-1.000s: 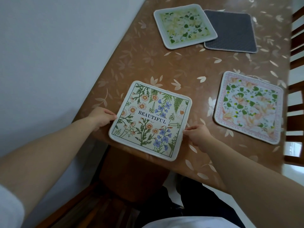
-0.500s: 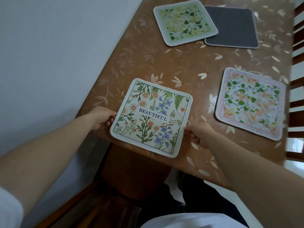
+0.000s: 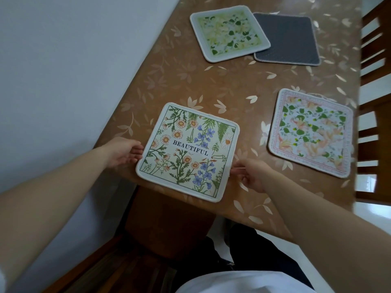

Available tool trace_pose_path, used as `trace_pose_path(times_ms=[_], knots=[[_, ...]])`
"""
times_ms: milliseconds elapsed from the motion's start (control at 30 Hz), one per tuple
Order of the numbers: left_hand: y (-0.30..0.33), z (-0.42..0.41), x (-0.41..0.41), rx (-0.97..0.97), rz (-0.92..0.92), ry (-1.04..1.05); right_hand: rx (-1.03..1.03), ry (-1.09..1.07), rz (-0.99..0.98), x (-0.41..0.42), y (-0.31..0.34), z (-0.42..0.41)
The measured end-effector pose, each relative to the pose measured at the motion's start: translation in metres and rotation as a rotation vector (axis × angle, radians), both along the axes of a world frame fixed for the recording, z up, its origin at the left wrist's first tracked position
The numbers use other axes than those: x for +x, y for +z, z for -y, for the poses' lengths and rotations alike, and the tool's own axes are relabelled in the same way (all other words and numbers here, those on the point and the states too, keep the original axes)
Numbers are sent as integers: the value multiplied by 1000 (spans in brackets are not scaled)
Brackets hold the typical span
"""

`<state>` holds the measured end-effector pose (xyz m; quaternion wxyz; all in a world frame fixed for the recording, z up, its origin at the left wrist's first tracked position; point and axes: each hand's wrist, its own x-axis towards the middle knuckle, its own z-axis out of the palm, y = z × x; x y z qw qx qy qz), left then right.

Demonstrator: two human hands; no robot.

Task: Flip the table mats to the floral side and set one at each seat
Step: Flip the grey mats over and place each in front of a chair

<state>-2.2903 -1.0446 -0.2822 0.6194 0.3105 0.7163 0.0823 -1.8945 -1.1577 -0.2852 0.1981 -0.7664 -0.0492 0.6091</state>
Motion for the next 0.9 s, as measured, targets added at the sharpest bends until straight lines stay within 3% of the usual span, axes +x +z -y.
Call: trace_pose_path(times_ms=[600, 900], knots=[[38, 44, 45, 39, -86, -16, 93, 95, -128, 12, 32, 21], [82, 118, 195, 97, -71, -17, 209, 211, -239, 102, 49, 77]])
